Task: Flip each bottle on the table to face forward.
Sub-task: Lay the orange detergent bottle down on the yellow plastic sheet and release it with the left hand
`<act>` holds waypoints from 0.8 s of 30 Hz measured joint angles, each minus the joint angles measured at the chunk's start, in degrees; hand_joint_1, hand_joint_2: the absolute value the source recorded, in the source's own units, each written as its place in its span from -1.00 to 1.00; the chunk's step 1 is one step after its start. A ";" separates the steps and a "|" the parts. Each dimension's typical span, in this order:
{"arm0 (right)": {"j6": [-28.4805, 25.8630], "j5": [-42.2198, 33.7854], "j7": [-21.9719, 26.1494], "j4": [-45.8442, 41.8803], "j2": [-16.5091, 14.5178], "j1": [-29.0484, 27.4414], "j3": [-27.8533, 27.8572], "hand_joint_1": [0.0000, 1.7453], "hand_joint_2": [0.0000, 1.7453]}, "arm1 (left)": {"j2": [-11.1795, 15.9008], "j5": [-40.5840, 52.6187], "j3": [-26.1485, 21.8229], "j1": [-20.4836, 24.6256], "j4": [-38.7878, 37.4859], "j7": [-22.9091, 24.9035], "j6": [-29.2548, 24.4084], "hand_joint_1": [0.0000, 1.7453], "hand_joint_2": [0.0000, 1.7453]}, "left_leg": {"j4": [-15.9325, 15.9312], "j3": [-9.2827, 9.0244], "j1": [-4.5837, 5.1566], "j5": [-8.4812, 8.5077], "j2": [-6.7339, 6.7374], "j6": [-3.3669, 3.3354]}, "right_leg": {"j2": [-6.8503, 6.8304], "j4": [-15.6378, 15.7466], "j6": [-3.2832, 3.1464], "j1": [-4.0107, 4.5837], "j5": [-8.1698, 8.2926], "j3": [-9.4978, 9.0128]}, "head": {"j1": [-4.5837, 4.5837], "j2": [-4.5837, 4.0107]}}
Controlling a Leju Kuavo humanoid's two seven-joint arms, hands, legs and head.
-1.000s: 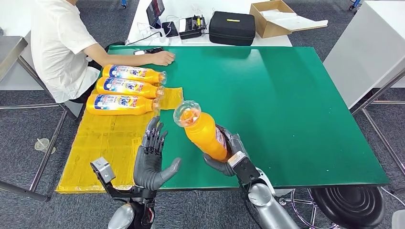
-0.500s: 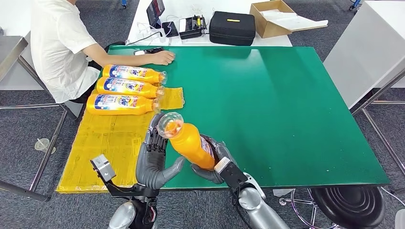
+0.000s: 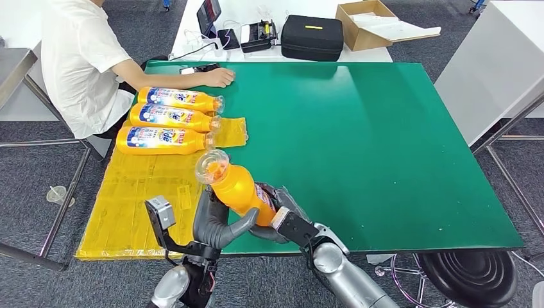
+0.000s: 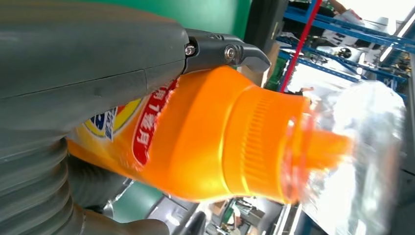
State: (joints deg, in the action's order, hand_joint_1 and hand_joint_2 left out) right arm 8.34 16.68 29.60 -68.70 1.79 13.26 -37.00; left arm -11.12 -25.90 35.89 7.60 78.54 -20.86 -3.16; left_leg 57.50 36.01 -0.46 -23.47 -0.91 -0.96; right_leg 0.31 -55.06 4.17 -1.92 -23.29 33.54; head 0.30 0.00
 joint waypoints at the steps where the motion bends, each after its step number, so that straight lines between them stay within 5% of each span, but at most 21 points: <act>1: -0.01 -0.03 -0.02 0.01 0.09 0.13 -0.19 0.95 1.00 | 0.00 0.02 0.08 0.11 -0.31 0.02 -0.06 -1.00 1.00 | 0.00 0.00 0.00 0.00 0.00 0.00 | 0.00 0.00 0.00 0.00 0.00 0.00 | 0.00 0.00; 17: -0.19 0.76 -1.42 1.57 0.83 2.51 -2.10 1.00 1.00 | -0.03 3.43 0.68 4.07 -6.51 2.03 -3.89 -0.94 1.00 | 0.00 0.01 0.00 0.01 0.00 0.00 | 0.00 0.00 0.00 0.00 0.01 0.00 | 0.01 0.00; 21: 0.02 0.80 -1.56 2.01 0.83 3.16 -2.84 0.96 1.00 | -0.19 3.34 0.31 4.65 -7.62 1.73 -3.21 1.00 1.00 | 0.00 0.02 0.00 0.01 0.00 0.00 | 0.00 0.00 0.00 0.00 0.01 0.02 | 0.01 0.00; 24: 0.16 0.76 -1.33 2.45 0.83 3.64 -3.31 0.90 1.00 | -0.31 2.34 -0.08 4.65 -7.72 1.17 -1.94 1.00 1.00 | 0.00 0.02 0.00 0.01 0.00 0.00 | 0.00 0.00 0.00 0.00 0.01 0.02 | 0.00 0.00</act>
State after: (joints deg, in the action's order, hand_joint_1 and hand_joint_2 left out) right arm 8.50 17.44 28.27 -66.25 2.62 16.90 -40.30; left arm -11.43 -23.56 35.81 12.25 70.82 -19.69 -5.09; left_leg 57.49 36.03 -0.47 -23.46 -0.91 -0.96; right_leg 0.31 -55.06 4.17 -1.92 -23.28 33.56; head 0.30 0.00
